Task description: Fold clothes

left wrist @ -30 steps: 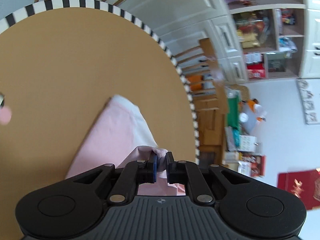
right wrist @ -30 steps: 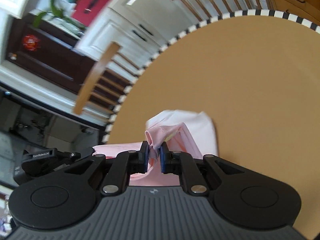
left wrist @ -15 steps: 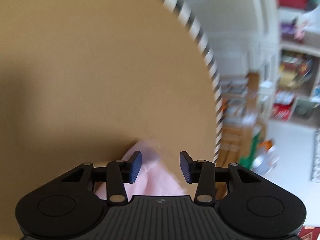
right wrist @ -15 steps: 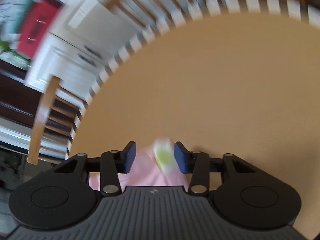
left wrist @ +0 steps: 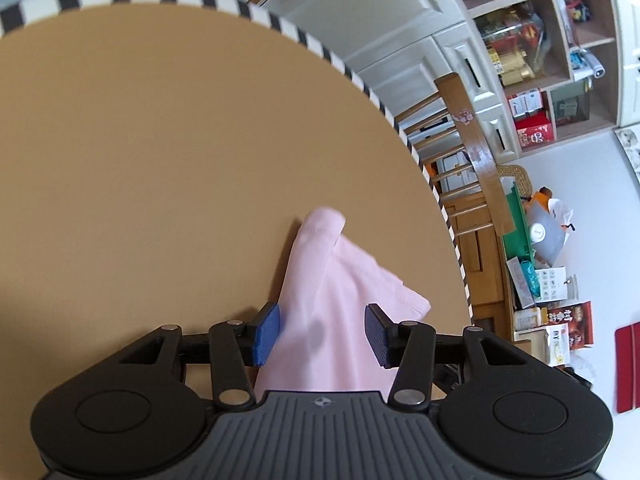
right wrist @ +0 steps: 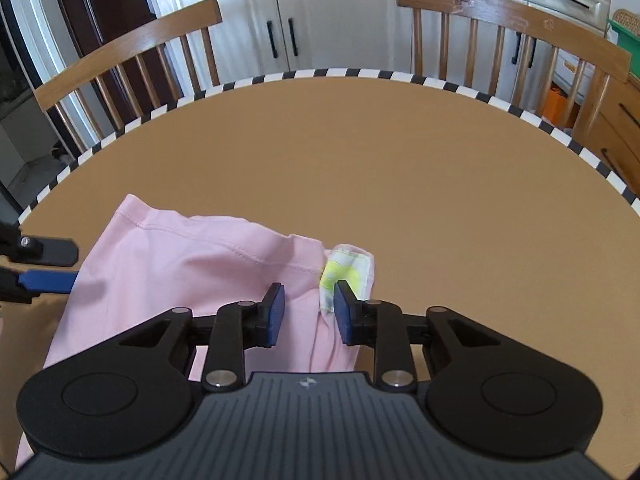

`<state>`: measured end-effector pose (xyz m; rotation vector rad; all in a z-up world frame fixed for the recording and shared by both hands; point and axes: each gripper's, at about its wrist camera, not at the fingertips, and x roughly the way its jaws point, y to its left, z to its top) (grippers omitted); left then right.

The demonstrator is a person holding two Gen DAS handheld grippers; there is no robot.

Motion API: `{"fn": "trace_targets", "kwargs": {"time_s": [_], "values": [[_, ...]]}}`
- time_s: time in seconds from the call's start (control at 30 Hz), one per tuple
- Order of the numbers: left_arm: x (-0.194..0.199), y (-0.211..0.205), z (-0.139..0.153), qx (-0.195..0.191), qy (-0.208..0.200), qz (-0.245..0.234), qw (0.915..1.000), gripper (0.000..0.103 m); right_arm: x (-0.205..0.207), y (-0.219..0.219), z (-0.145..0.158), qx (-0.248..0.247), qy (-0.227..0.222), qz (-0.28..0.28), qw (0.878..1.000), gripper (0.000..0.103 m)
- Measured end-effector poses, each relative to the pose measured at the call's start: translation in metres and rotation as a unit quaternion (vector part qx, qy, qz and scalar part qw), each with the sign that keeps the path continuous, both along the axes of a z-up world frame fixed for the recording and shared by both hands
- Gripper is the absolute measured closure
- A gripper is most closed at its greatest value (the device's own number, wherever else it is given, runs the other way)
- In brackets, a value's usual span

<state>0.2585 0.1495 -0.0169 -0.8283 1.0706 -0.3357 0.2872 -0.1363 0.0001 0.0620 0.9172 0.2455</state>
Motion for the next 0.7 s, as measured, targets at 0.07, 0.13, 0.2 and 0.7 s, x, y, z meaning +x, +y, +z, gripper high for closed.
{"fn": "trace_targets", "kwargs": {"time_s": [0.07, 0.13, 0.2, 0.7], "values": [[-0.002, -0.001, -0.001, -0.001, 0.000, 0.000, 1.0000, 0.051, -0.001, -0.005, -0.002, 0.027, 0.010, -0.020, 0.999, 0.081], [-0.004, -0.002, -0.001, -0.003, 0.000, -0.001, 1.0000, 0.050, -0.005, -0.008, -0.002, 0.035, 0.014, -0.039, 0.999, 0.087], [-0.006, -0.002, -0.002, -0.004, 0.000, -0.002, 1.0000, 0.049, -0.008, -0.006, -0.001, 0.038, 0.017, -0.033, 0.999, 0.088], [-0.018, -0.004, -0.005, -0.013, 0.005, -0.001, 0.9999, 0.045, -0.020, -0.014, 0.016, 0.102, 0.008, -0.069, 0.992, 0.100]]}}
